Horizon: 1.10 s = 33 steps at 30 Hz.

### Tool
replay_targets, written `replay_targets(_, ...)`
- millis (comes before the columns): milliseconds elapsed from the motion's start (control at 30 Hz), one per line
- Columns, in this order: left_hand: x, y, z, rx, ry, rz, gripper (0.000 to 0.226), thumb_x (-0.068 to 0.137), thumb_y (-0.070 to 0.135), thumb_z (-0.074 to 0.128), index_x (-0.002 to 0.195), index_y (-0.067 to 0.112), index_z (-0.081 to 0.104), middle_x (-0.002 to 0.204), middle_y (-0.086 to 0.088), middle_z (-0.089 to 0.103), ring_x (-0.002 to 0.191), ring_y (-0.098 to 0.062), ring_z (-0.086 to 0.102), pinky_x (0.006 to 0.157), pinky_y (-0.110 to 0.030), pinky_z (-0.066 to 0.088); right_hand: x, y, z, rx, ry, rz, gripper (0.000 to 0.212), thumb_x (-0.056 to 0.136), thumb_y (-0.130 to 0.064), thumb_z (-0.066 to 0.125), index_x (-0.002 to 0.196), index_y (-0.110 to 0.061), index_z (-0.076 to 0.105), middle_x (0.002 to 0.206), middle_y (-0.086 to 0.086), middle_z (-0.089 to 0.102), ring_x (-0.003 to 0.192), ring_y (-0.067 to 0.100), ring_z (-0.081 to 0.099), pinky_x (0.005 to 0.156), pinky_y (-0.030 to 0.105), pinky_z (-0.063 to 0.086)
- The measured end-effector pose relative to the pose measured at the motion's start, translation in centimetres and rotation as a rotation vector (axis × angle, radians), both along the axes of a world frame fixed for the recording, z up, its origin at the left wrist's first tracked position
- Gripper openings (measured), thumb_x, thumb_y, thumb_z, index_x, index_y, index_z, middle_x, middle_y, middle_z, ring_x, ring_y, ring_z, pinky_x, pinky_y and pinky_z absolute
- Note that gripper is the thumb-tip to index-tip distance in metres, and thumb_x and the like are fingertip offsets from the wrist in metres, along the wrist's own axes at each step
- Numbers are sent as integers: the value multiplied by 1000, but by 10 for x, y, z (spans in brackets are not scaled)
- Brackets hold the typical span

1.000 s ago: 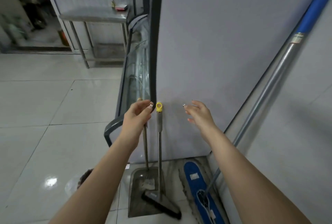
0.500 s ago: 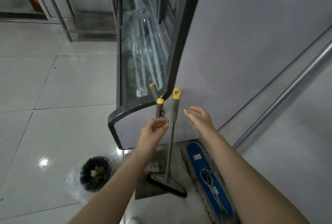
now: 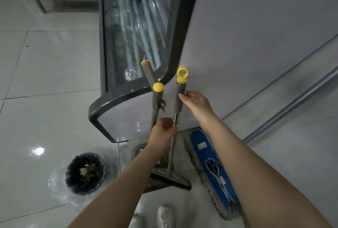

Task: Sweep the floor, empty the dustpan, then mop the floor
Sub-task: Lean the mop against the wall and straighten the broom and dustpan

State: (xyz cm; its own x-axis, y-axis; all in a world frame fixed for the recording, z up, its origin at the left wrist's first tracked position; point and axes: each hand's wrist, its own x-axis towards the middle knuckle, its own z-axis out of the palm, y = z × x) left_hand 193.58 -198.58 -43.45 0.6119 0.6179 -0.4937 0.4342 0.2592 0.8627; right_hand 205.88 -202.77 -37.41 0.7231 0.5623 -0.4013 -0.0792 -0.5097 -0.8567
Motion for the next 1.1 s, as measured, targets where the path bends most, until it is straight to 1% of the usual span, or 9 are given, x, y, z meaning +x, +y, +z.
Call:
replay_targets(167, 23, 6, -34, 6, 51, -86, 71, 85, 22, 69, 145, 10, 31, 146, -6, 41, 134, -21, 39, 105, -28, 36, 15, 10, -18, 79, 1, 61, 33, 90, -29, 62, 118, -13, 59, 98, -8, 63, 90, 6, 58, 80, 19, 46)
replay_targets(300, 32, 6, -49, -20, -7, -92, 59, 89, 21, 64, 141, 11, 39, 140, -4, 47, 134, -19, 40, 106, -26, 33, 21, 9, -32, 120, -5, 104, 21, 90, -24, 63, 109, -16, 61, 88, -14, 62, 80, -3, 58, 73, 16, 48)
replay_targets(433, 41, 6, -48, 56, 13, -78, 45, 91, 20, 61, 133, 7, 50, 109, 0, 58, 107, -13, 56, 88, -21, 40, 24, 2, -36, 211, -9, 56, 4, 90, -16, 62, 86, -17, 62, 83, 1, 65, 85, 18, 62, 89, 45, 51)
replay_targets(567, 48, 5, -44, 170, 59, -154, 33, 89, 19, 64, 119, 5, 61, 95, 0, 58, 90, -11, 54, 78, -19, 40, 25, -11, -30, 246, -19, 59, 6, 91, -13, 60, 89, -9, 63, 103, 33, 63, 95, 45, 60, 90, 57, 45)
replay_targets(667, 48, 3, -37, 194, 55, -157, 22, 87, 22, 66, 107, 14, 61, 87, 4, 59, 82, -9, 55, 69, -10, 40, 27, -20, -20, 292, -12, 62, 7, 91, -13, 60, 88, -8, 64, 109, 40, 57, 105, 54, 51, 88, 63, 44)
replay_targets(733, 47, -1, -27, 216, 45, -163, 17, 87, 24, 67, 98, 17, 56, 80, 7, 59, 74, -7, 53, 61, -5, 39, 26, -24, -8, 324, -3, 79, 8, 91, -14, 61, 85, -14, 65, 109, 40, 57, 105, 54, 51, 87, 57, 47)
replay_targets(800, 47, -6, -17, 235, 17, -157, 21, 86, 25, 67, 95, 15, 51, 86, 0, 67, 77, -13, 59, 62, -9, 41, 25, -26, 5, 352, -7, 96, 8, 91, -14, 60, 85, -15, 65, 110, 40, 56, 99, 53, 55, 85, 53, 49)
replay_targets(967, 37, -12, 19, 251, -60, -126, 17, 85, 18, 68, 90, 19, 51, 90, -3, 69, 76, -7, 61, 60, -2, 42, 20, -34, 41, 406, -12, 137, 13, 93, -13, 56, 98, -4, 64, 107, 37, 59, 82, 31, 58, 75, 33, 49)
replay_targets(1100, 23, -18, 40, 309, -109, -119, 25, 86, 16, 67, 84, 32, 48, 83, 11, 65, 77, 4, 60, 64, -1, 45, 9, -36, 66, 421, 15, 151, 18, 95, -17, 53, 102, -3, 63, 91, 11, 63, 81, 14, 58, 67, 20, 52)
